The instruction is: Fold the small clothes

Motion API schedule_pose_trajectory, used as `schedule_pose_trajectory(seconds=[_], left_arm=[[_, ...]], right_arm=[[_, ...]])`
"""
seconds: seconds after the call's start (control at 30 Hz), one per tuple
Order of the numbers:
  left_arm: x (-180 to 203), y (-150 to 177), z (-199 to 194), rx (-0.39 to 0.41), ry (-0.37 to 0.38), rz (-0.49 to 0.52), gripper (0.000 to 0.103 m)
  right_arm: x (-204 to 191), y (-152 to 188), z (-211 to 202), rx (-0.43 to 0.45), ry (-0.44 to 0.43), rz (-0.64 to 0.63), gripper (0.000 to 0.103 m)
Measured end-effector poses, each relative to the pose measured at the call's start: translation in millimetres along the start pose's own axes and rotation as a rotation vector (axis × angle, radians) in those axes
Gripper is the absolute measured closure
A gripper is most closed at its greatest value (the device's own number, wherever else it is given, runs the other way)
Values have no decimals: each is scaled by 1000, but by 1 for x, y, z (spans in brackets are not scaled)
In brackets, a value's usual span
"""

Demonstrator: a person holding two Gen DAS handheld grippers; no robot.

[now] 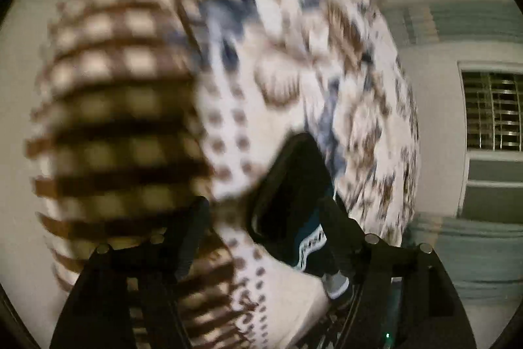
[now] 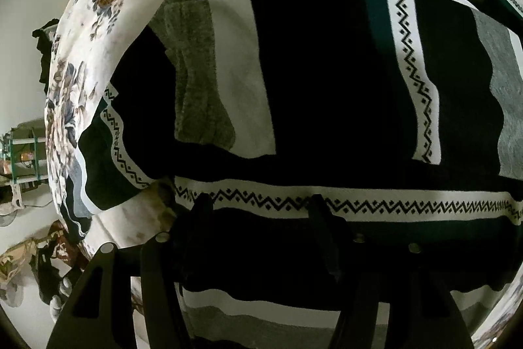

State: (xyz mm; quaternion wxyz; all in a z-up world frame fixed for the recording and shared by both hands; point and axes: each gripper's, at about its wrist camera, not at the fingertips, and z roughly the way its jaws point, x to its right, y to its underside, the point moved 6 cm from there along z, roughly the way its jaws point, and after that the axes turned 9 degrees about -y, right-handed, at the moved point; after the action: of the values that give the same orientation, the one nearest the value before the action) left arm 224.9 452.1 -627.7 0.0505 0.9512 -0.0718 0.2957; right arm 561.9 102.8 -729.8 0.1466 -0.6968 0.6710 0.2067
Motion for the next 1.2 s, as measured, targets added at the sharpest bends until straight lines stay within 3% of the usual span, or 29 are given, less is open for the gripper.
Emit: schedule_pose_trajectory(seconds=[0.07, 0.13, 0.23, 0.27, 0.3, 0.4, 0.47, 0.53, 0.57, 0.63, 0.7, 0.73, 0.83, 0.9, 0.97, 1.0, 1.03, 1.1, 1.2], left_arm=[[11, 8, 25, -51, -18, 27, 36], [20, 10, 38, -48, -67, 45, 36], [33, 3, 35, 60, -117, 63, 40], [37, 1, 31, 96, -131, 77, 75], [42, -1, 29, 114, -146, 97, 99], [58, -11, 15, 193, -139, 144, 100], [73, -19, 0, 238, -126, 183, 100], [88, -31, -9, 269, -105, 201, 100], [97, -36, -13, 279, -93, 215, 100], [116, -43, -18, 296, -82, 251, 100], [133, -49, -22, 313, -80, 293, 100], [141, -52, -24, 318, -69, 312, 100], [154, -52, -26, 326, -73, 358, 100], [162, -48, -25, 325, -81, 383, 100], [173, -39, -28, 324, -81, 410, 100], [180, -33, -31, 325, -78, 430, 100], [186, -27, -33, 324, -77, 449, 100], [210, -6, -36, 316, -85, 521, 100], [258, 41, -34, 299, -86, 678, 100]], right_arm=[[5, 2, -6, 17, 3, 18, 40], [10, 2, -15, 51, 39, 26, 40], [16, -8, -33, 123, 78, 28, 40], [17, -15, -36, 131, 74, 33, 40], [17, -21, -37, 136, 74, 34, 40], [4, -44, -36, 164, 55, 12, 40], [-10, -57, -31, 182, 60, -20, 30], [-29, -71, -20, 183, 70, -55, 29], [-36, -76, -14, 181, 88, -63, 31], [-51, -86, -2, 185, 119, -86, 84], [-66, -92, 8, 192, 156, -95, 87], [-74, -94, 12, 196, 147, -99, 93], [-97, -101, 18, 202, 134, -133, 94], [-94, -105, 35, 139, 176, -132, 92], [-84, -108, 36, 105, 103, -87, 86], [-80, -108, 29, 108, 65, -73, 74], [-75, -106, 17, 123, 15, -54, 51], [-57, -98, -13, 163, -34, -12, 26], [-11, -81, -56, 217, 38, 44, 25]])
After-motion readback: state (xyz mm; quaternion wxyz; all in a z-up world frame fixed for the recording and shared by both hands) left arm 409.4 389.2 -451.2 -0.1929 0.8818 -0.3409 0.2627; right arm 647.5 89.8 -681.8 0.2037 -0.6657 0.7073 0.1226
